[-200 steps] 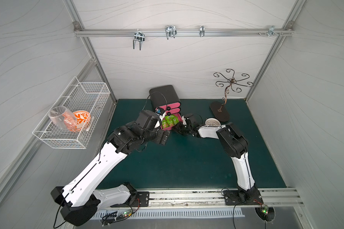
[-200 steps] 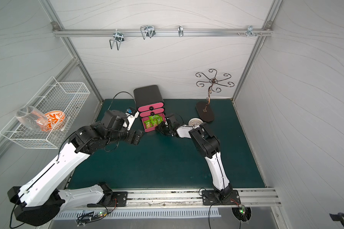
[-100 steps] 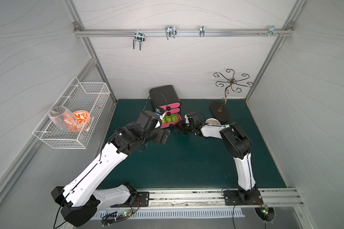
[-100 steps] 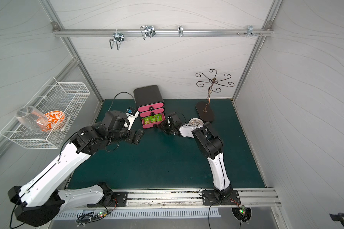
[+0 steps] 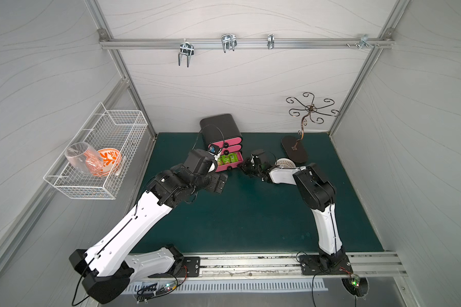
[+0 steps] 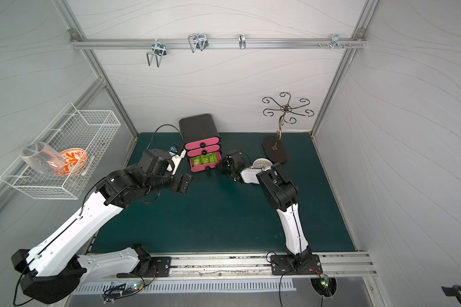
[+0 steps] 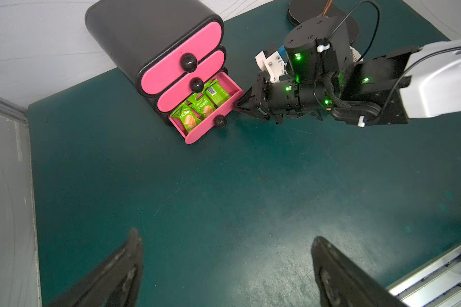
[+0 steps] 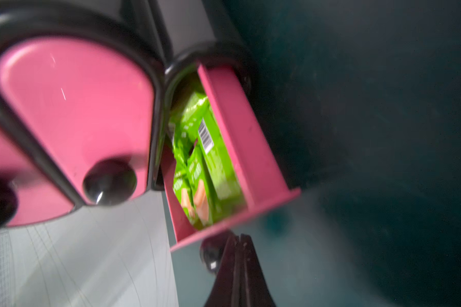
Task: Place the cookies into the drawer by color
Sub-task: Close the drawer in the storage box.
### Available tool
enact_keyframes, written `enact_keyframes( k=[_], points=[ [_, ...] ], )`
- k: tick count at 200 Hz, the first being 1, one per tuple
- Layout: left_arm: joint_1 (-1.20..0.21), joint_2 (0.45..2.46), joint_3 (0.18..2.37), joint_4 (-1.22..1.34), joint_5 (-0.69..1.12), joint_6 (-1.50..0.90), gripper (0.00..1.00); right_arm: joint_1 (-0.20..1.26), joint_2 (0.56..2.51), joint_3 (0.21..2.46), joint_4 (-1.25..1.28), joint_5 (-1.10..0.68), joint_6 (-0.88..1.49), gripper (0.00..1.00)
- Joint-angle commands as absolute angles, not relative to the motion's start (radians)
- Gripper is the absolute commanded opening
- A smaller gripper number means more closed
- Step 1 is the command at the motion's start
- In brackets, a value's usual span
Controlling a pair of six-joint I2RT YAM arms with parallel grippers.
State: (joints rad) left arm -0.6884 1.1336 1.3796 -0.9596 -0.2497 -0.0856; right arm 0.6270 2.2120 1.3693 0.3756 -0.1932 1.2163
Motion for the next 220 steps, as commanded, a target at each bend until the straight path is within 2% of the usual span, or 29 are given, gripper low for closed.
enact_keyframes(
  k=[1,66,155,180,220],
  points=[
    [-0.688,1.115,1.393,-0.921,-0.277,-0.07,0.99,0.628,2.281,1.443,0.408,-0.173,1.284,0.0],
    [-0.687,1.118,1.385,-0.916,-0.288,-0.058,0.99,0.638,2.406,1.603,0.413,-0.151,1.409,0.0],
    [-0.689,1.089,1.321,-0.862,-0.313,-0.061,0.99,0.629,2.471,1.725,0.397,-0.172,1.389,0.0],
    [-0.69,1.065,1.268,-0.813,-0.319,-0.058,0.99,0.629,2.342,1.594,0.442,-0.209,1.326,0.0],
    [-0.676,1.026,1.103,-0.639,-0.447,-0.041,0.99,0.623,1.937,1.281,0.31,-0.234,1.009,0.03]
  ],
)
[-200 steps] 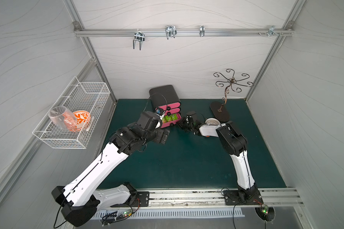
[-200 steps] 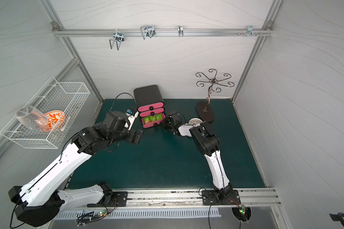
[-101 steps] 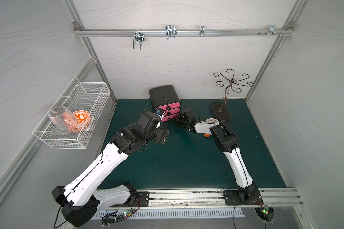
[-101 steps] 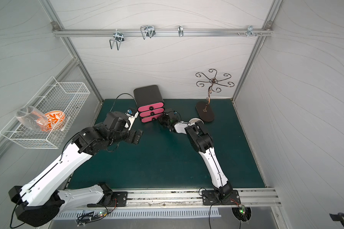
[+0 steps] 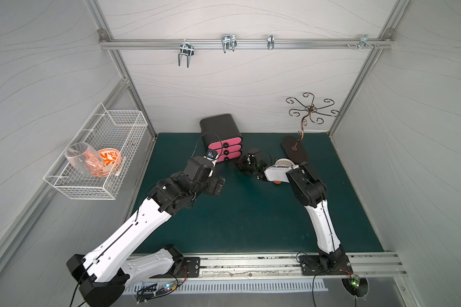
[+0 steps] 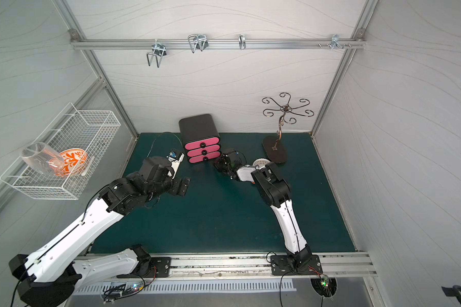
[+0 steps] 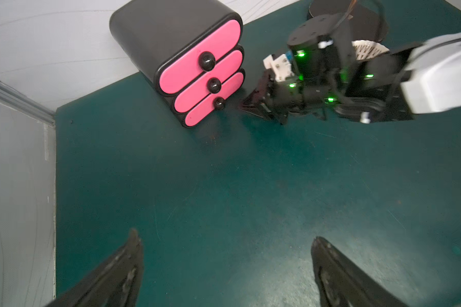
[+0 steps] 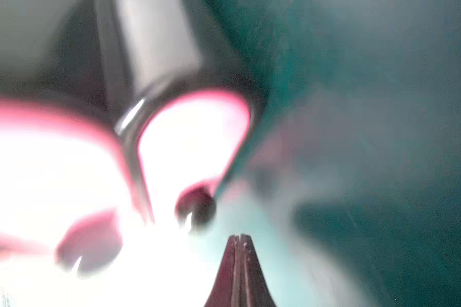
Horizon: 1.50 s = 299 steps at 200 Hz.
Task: Place the cookies into the drawer by color
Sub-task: Close the drawer in the storage box, then reset both arms
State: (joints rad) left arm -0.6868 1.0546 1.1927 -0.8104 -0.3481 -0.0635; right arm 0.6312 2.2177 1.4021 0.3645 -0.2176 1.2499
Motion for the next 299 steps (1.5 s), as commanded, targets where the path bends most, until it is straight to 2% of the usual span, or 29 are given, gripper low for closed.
enact_keyframes(
  k=[1,13,35,56,68,82,103,121,148,161,179,194,207,218,226,233,236,249,259,276,288,299],
  points=[
    [-0.675,1.025,1.094,-0.63,-0.451,-0.038,0.99,0.623,1.925,1.273,0.306,-0.231,1.0,0.04],
    [-0.664,1.004,0.989,-0.504,-0.471,0.017,0.99,0.618,1.785,1.175,0.24,-0.193,0.888,0.04],
    [-0.591,0.971,0.796,-0.242,-0.403,0.069,0.98,0.61,1.512,1.011,0.096,-0.043,0.704,0.05],
    [-0.368,0.999,0.684,-0.098,-0.265,-0.14,0.98,0.606,1.263,0.855,0.009,0.184,0.561,0.09],
    [-0.266,1.017,0.608,0.015,-0.243,-0.171,0.98,0.587,1.127,0.756,-0.004,0.316,0.497,0.17],
    [-0.214,1.036,0.522,0.171,-0.287,-0.076,0.98,0.541,0.993,0.632,0.017,0.436,0.416,0.27],
    [-0.134,1.109,0.475,0.28,-0.353,-0.018,0.97,0.443,0.844,0.485,0.047,0.557,0.321,0.46],
    [-0.097,1.147,0.447,0.322,-0.373,-0.026,0.97,0.349,0.79,0.394,0.082,0.601,0.268,0.57],
    [-0.079,1.204,0.401,0.408,-0.345,-0.041,0.98,0.209,0.865,0.31,0.219,0.506,0.237,0.66],
    [-0.072,1.241,0.368,0.517,-0.315,-0.048,0.99,0.168,0.982,0.293,0.324,0.455,0.211,0.68],
    [-0.066,1.298,0.403,0.544,-0.256,-0.027,0.99,0.131,1.154,0.333,0.443,0.405,0.187,0.73],
    [-0.06,1.35,0.426,0.587,-0.228,-0.017,0.99,0.09,1.295,0.347,0.644,0.324,0.175,0.74],
    [-0.051,1.389,0.46,0.579,-0.205,-0.017,0.99,0.061,1.41,0.443,0.621,0.252,0.141,0.77],
    [-0.049,1.421,0.487,0.575,-0.195,-0.017,0.99,0.047,1.526,0.462,0.728,0.203,0.116,0.79],
    [-0.046,1.441,0.505,0.567,-0.192,-0.014,0.99,0.087,1.541,0.495,0.664,0.125,0.038,0.81],
    [-0.037,1.456,0.529,0.542,-0.192,-0.022,0.99,0.115,1.58,0.446,0.802,0.088,-0.02,0.97],
    [-0.032,1.462,0.534,0.54,-0.186,-0.023,0.99,0.111,1.587,0.427,0.851,0.066,-0.024,0.99],
    [-0.015,1.493,0.499,0.644,-0.182,-0.029,0.99,0.083,1.562,0.455,0.75,0.064,0.016,0.99],
    [0.009,1.528,0.472,0.727,-0.181,-0.054,0.99,0.079,1.579,0.432,0.828,0.057,0.013,0.99],
    [0.018,1.52,0.455,0.737,-0.152,-0.055,0.99,0.084,1.566,0.439,0.794,0.069,0.016,0.99],
    [0.02,1.574,0.399,0.927,-0.113,-0.028,1.0,0.085,1.564,0.442,0.782,0.073,0.014,0.99],
    [0.027,1.546,0.436,0.793,-0.103,-0.042,1.0,0.086,1.566,0.442,0.788,0.075,0.012,0.99]
  ],
)
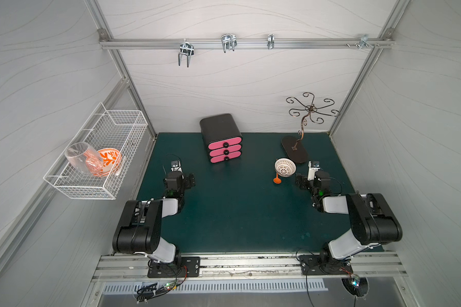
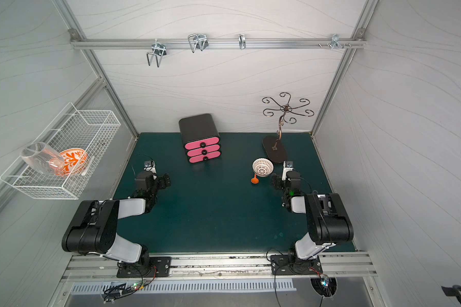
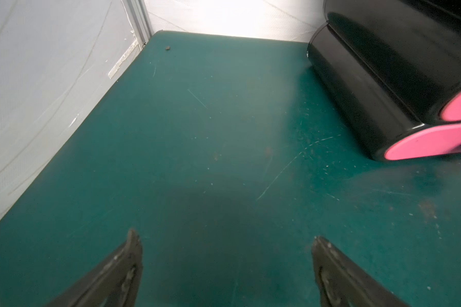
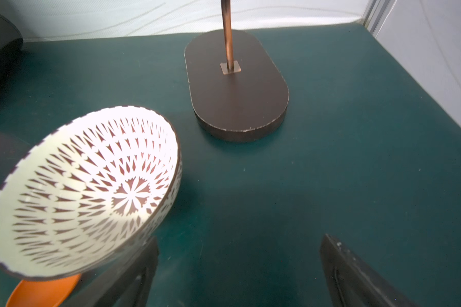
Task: Place the cookies into the drawer by color
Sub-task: Reset both arms
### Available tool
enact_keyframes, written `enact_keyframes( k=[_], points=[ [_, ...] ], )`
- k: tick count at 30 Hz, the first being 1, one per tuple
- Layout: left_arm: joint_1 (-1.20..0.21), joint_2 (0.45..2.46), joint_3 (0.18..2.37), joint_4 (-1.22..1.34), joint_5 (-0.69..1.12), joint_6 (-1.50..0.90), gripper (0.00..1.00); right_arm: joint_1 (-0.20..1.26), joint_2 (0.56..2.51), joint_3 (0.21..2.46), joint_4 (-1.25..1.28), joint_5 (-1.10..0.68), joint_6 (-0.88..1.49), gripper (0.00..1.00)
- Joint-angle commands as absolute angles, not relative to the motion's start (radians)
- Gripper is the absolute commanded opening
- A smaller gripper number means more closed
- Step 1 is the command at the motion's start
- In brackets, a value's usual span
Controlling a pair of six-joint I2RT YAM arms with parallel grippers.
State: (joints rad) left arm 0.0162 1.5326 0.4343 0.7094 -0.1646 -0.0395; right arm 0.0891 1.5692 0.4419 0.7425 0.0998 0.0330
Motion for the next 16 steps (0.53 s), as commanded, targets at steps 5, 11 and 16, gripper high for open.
enact_keyframes(
  k=[5,11,16],
  points=[
    [0.027,1.549,0.423,0.826,-0.104,-0.039,1.0,0.089,1.565,0.443,0.784,0.077,0.013,0.99],
    [0.028,1.55,0.423,0.828,-0.104,-0.04,1.0,0.088,1.577,0.453,0.775,0.075,0.012,0.99],
    [0.027,1.55,0.423,0.83,-0.104,-0.041,1.0,0.085,1.565,0.444,0.778,0.068,0.013,0.99]
  ],
)
